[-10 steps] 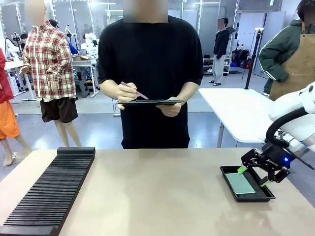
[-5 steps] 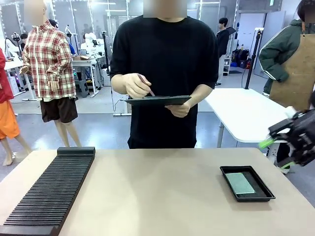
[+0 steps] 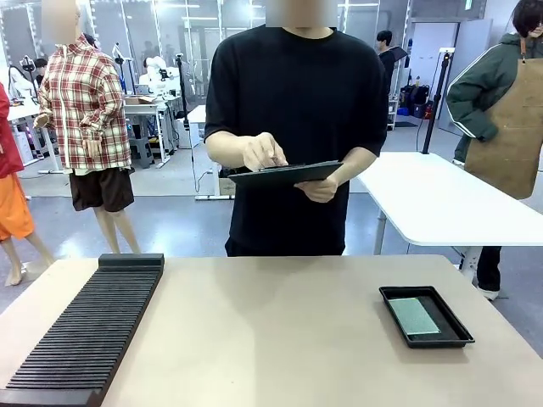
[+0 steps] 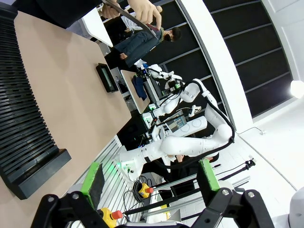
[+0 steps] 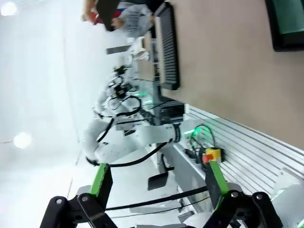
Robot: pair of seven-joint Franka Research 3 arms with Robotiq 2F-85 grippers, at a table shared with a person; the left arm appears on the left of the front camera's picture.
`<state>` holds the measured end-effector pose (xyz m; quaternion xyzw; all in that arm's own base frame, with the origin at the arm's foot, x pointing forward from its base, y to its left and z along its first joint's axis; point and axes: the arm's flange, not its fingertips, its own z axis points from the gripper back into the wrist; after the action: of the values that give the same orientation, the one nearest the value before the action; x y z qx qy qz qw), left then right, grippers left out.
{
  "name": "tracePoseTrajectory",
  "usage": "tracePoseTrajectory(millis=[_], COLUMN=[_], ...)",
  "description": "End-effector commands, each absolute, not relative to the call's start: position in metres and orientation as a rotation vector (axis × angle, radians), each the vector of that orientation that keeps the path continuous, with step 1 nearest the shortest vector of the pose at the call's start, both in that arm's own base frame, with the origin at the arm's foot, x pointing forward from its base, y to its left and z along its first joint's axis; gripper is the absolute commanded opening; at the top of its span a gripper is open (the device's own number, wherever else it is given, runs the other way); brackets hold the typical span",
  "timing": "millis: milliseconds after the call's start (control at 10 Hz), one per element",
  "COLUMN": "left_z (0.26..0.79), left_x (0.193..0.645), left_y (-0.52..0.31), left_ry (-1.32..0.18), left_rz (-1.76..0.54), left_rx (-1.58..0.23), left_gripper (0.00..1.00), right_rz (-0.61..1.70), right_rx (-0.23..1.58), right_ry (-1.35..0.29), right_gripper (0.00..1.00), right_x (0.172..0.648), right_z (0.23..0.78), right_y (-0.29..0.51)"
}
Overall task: Inspect the PCB.
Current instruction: Place the Blank PCB in the ESD tray.
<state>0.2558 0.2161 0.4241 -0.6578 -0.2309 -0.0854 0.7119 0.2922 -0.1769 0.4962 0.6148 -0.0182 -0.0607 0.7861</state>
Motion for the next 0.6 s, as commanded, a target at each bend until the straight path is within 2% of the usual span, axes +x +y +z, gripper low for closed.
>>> tracePoseTrajectory(millis=[0, 300, 500], left_z=[0.427, 0.427, 0.427], left_x=[0.254, 0.254, 0.254], left_y=[0.215, 0.215, 0.215], left_ry=[-0.507, -0.507, -0.507], left_rz=[-0.188, -0.188, -0.188], left_rx=[-1.448, -1.448, -1.448], left_gripper=[1.0, 1.0, 1.0], right_rz=[-0.085, -0.092, -0.1], right_rx=[1.432, 1.493, 1.444], right_ry=[-0.063, -0.064, -0.063], right_gripper=[1.0, 1.0, 1.0], right_x=[0.284, 0.286, 0.274], right_z=[0.473, 0.455, 0.462], right_y=[-0.191, -0.195, -0.195])
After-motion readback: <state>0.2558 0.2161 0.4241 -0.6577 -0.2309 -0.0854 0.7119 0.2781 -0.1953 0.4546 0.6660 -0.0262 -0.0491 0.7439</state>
